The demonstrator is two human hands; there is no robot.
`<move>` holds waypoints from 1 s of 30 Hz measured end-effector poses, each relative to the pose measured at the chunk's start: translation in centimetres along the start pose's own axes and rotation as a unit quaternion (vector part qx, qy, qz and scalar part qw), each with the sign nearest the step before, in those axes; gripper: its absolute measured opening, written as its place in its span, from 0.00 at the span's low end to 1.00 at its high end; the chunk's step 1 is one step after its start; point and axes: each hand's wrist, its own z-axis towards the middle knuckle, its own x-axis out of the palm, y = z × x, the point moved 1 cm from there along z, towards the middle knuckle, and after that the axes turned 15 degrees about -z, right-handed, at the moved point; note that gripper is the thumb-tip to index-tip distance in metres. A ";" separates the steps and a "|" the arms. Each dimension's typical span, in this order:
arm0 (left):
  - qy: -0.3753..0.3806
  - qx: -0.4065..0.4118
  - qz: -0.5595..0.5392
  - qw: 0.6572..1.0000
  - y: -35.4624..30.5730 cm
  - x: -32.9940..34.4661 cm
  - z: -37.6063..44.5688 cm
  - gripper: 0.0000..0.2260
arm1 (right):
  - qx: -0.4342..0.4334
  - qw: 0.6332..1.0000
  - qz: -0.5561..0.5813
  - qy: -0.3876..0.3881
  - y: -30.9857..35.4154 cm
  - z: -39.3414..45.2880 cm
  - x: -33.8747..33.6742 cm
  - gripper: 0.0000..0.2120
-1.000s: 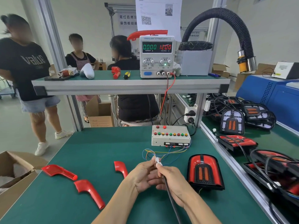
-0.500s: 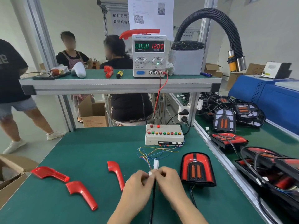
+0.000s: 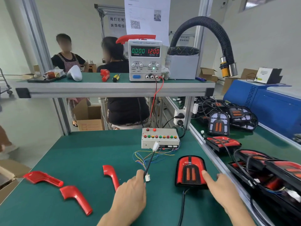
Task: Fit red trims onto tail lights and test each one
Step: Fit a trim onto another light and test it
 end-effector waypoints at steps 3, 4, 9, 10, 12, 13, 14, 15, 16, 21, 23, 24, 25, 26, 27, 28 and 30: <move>0.026 0.024 0.052 0.998 0.2 -0.4 0.8 0.08 | -0.010 0.977 0.199 0.069 0.1 -0.4 1.5 0.19; 0.026 0.032 0.068 0.997 0.3 -0.6 1.1 0.08 | -0.022 0.972 0.224 0.072 0.2 -0.4 1.7 0.15; 0.001 0.052 0.121 0.991 0.4 -2.4 3.0 0.09 | -0.057 0.956 0.263 0.113 1.5 -0.3 1.2 0.08; -0.001 0.052 0.127 0.991 0.4 -2.7 3.4 0.09 | -0.066 0.956 0.261 0.116 1.6 -0.4 1.0 0.06; -0.009 0.063 0.145 0.987 0.5 -3.6 4.0 0.10 | -0.101 0.963 0.230 0.101 1.2 -0.8 0.0 0.04; -0.014 0.073 0.155 0.985 0.5 -4.1 4.4 0.10 | -0.134 0.966 0.203 0.086 0.8 -1.1 -0.7 0.05; -0.020 0.084 0.161 0.983 0.7 -4.8 4.8 0.11 | -0.181 0.968 0.159 0.075 0.3 -1.5 -1.7 0.07; -0.025 0.098 0.166 0.981 0.6 -5.5 5.4 0.11 | -0.236 0.963 0.108 0.072 -0.3 -2.0 -3.0 0.09; -0.027 0.112 0.174 0.978 0.6 -6.3 5.9 0.12 | -0.289 0.952 0.061 0.079 -0.7 -2.7 -4.2 0.13; 0.071 0.222 0.207 0.950 -2.1 -8.2 8.1 0.12 | -0.479 0.869 -0.085 0.091 0.5 -7.2 -7.7 0.23; 0.128 0.291 0.200 0.927 -4.1 -7.7 7.9 0.12 | -0.537 0.826 -0.152 0.074 1.9 -8.6 -7.6 0.20; 0.147 0.329 0.195 0.912 -5.1 -7.4 7.6 0.11 | -0.560 0.806 -0.182 0.055 2.4 -9.0 -7.5 0.20; 0.160 0.369 0.191 0.895 -6.1 -7.1 7.2 0.11 | -0.577 0.789 -0.207 0.029 2.9 -9.4 -7.3 0.21; 0.168 0.410 0.192 0.876 -7.0 -6.9 6.7 0.10 | -0.587 0.777 -0.227 0.002 3.1 -9.6 -7.4 0.23; 0.170 0.450 0.198 0.854 -7.8 -6.6 6.3 0.10 | -0.591 0.770 -0.240 -0.022 3.2 -9.6 -7.5 0.23; 0.168 0.486 0.205 0.833 -8.4 -6.5 5.9 0.09 | -0.594 0.766 -0.242 -0.038 3.0 -9.6 -7.6 0.24; 0.155 0.546 0.218 0.794 -9.4 -6.4 5.2 0.08 | -0.597 0.769 -0.226 -0.034 2.2 -9.3 -7.8 0.24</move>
